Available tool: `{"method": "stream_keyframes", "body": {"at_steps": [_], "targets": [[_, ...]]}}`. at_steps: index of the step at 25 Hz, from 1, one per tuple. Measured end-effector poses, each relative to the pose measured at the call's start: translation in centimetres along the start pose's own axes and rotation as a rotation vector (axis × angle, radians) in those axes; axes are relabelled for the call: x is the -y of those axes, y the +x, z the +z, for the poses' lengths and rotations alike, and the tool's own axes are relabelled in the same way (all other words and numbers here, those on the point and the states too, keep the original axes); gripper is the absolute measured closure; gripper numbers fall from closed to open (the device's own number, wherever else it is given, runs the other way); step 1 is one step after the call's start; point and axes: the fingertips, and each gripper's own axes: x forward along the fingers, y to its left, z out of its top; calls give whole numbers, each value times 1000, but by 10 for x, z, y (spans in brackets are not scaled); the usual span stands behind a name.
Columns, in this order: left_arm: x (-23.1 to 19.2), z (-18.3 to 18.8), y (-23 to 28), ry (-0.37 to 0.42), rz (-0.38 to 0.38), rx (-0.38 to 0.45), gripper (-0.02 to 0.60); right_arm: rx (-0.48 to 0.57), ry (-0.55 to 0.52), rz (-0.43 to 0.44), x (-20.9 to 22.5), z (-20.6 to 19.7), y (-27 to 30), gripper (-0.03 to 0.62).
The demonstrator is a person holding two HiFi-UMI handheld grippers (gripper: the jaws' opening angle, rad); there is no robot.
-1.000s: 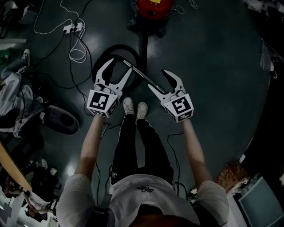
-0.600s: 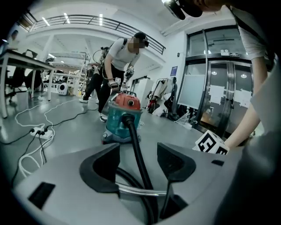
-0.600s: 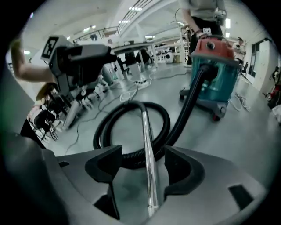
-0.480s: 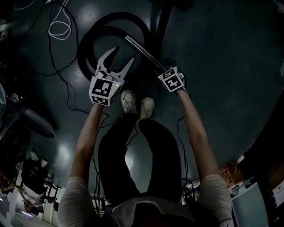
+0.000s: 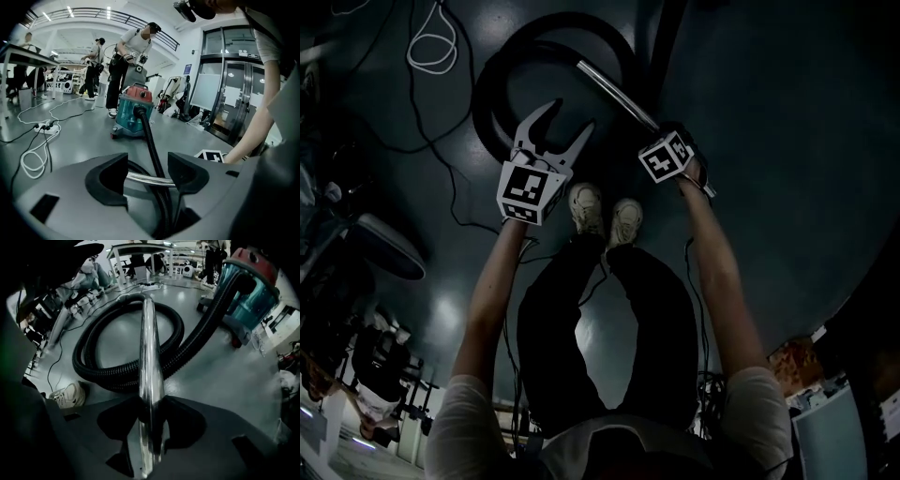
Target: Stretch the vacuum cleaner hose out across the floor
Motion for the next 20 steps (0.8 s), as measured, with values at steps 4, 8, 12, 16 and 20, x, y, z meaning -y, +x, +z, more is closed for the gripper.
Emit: {"method": "stream_keyframes", "body": {"at_steps": [4, 8, 12, 16, 20], "targets": [[19, 75, -44, 27, -16, 18, 333, 62, -87, -80, 11, 34, -103, 408], [33, 179, -104, 89, -9, 74, 333, 33, -260, -234, 39, 79, -225, 410], [65, 293, -191, 152, 19, 131, 333, 7, -465, -385, 47, 95, -379, 410], [88, 405, -275, 246, 42, 230, 333, 58, -681, -565, 59, 131, -538, 410], [113, 481, -355, 398, 26, 313, 334, 106, -917, -751, 46, 180, -677, 410]]}}
